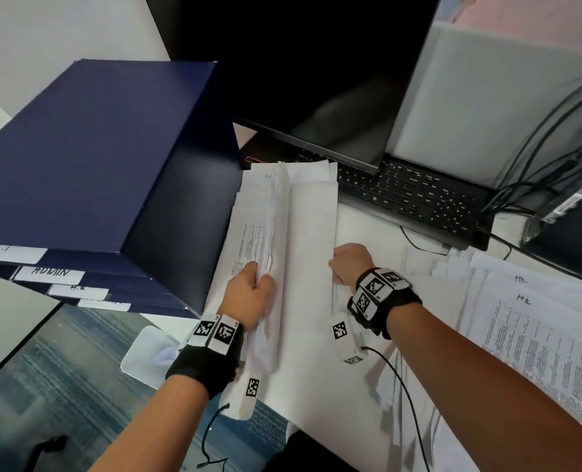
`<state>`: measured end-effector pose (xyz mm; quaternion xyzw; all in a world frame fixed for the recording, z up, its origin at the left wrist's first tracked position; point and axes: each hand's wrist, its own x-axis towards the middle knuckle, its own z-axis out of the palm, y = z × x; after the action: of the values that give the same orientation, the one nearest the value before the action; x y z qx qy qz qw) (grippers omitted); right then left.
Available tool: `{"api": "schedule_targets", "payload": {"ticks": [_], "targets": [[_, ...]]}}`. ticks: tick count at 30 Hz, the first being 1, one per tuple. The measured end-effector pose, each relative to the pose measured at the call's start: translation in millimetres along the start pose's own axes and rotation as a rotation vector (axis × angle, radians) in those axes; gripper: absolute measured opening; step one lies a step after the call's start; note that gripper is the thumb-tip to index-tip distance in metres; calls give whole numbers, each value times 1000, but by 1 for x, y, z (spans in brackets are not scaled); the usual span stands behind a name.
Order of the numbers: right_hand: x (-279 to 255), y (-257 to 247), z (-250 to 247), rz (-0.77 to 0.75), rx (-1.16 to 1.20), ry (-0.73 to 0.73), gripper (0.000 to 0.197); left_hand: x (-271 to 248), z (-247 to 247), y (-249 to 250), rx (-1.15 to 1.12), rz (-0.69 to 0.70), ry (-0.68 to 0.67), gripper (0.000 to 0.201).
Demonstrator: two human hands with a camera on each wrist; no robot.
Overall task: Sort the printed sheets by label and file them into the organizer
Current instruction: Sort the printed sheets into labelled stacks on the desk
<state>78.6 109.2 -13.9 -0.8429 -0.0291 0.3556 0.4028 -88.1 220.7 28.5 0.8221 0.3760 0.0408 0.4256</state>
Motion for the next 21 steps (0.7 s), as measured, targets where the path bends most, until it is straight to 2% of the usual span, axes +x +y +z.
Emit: {"api": "schedule_targets", "payload": {"ticks": [1,3,7,9,12,14,15,18,21], "targets": [[-7,0,-6,12,40,-55,36,1,5,2,14,11,-21,33],[-16,4,-21,23,114,-73,37,1,15,5,64,27,-96,30],[-28,27,-57,88,443,29,25,-6,35,13,216,72,-259,22],[-34,46,-75,63,377,102,27,-13,48,19,276,53,-265,26],[-44,83,-109,59,286,231,25,-23,67,29,403,-41,-162,27],[-52,104,-129,116,169,299,20,-28,79,38,536,-65,-151,30],[-55,114,-140,170,147,343,25,-31,84,43,586,-62,-165,34],[-73,139,-170,248,-164,332,24,-38,107,60,586,57,-182,38],[-71,179,-200,291,-266,364,26,-53,136,81,478,194,-195,33]]}}
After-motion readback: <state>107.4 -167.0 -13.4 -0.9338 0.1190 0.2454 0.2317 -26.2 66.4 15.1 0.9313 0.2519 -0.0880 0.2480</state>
